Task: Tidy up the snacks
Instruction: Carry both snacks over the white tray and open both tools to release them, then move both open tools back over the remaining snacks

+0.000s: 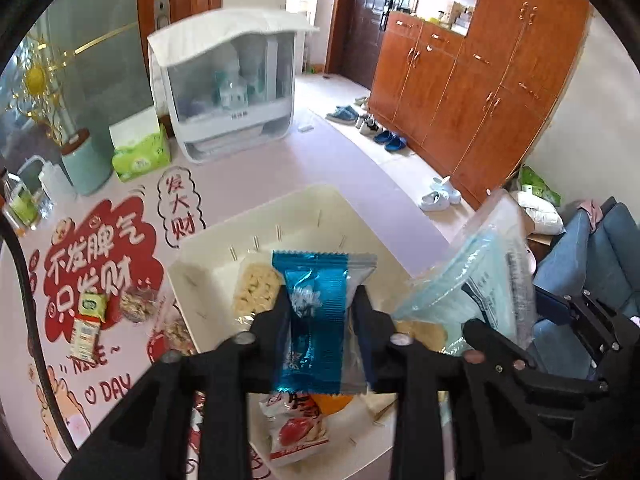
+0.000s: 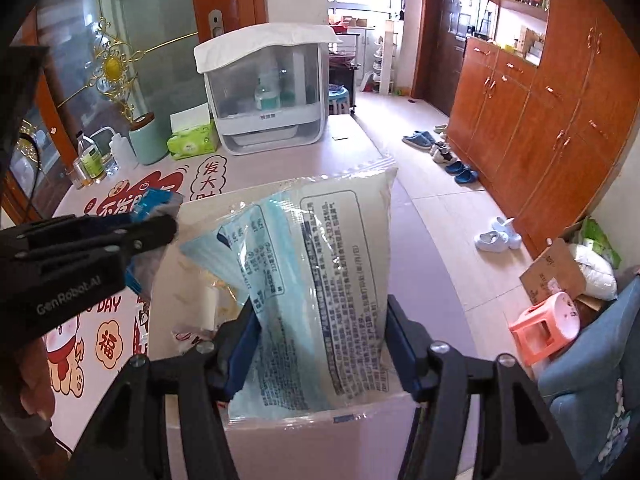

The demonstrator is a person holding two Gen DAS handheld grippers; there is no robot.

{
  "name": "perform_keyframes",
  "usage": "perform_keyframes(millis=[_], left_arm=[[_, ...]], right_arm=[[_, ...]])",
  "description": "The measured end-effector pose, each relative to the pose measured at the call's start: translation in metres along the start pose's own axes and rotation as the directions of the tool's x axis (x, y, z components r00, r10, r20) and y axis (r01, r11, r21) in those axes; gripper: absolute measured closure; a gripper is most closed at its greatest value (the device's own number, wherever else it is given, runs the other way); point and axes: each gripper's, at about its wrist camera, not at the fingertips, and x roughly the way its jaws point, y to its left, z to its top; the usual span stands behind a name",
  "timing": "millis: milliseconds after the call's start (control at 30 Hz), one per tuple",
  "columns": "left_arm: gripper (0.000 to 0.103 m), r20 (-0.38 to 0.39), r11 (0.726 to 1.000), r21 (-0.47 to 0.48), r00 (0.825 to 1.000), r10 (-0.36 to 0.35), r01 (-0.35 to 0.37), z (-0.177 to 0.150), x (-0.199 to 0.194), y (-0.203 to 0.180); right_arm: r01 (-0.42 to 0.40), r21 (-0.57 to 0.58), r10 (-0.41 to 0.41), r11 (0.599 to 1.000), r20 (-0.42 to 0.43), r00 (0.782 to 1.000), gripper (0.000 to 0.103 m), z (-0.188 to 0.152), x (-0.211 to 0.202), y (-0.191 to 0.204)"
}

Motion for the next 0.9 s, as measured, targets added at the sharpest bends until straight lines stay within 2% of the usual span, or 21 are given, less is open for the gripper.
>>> perform_keyframes(millis=[33, 67, 100, 200, 600, 767, 900], left_arm=[[0.039, -0.010, 1.000, -0.003, 1.000, 0.005, -0.005, 0.000, 0.005, 0.000], [0.017, -0.009, 1.000, -0.008, 1.000, 0.017, -0.017, -0.002, 0.007, 0.001], [0.010, 0.002, 0.999, -0.017, 0.999, 0.035, -0.035, -0.004, 0.008, 0.002], [0.010, -0.003, 0.999, -0.034, 0.999, 0.032, -0.032, -0.010, 0.012, 0.006], [0.010, 0.028, 0.979, -0.186, 0.996, 0.083, -0.077, -0.058, -0.016, 0.053], [0.010, 0.078, 0.971, -0.212, 0.989, 0.126, -0.107, -0.079, -0.047, 0.071], [0.010, 0.144, 0.971, -0.201, 0.977, 0.159, -0.128, -0.093, -0.082, 0.085]], right_arm=[[0.003, -0.005, -0.003, 1.000, 0.003, 1.000, 0.041, 0.000, 0.002, -0.001], [0.006, -0.017, -0.006, 1.000, 0.006, 1.000, 0.041, -0.002, 0.005, -0.001], [0.001, -0.032, -0.001, 0.999, 0.010, 1.000, 0.040, -0.004, 0.007, 0.000], [-0.003, -0.052, 0.003, 0.999, 0.007, 1.000, 0.032, -0.010, 0.012, 0.001], [-0.046, -0.079, 0.041, 0.996, -0.056, 0.998, 0.032, -0.026, 0.019, 0.012], [-0.115, -0.029, 0.113, 0.993, -0.073, 0.991, 0.032, -0.028, 0.012, 0.014], [-0.064, -0.001, 0.064, 0.998, -0.053, 0.997, 0.032, -0.029, 0.000, 0.022]])
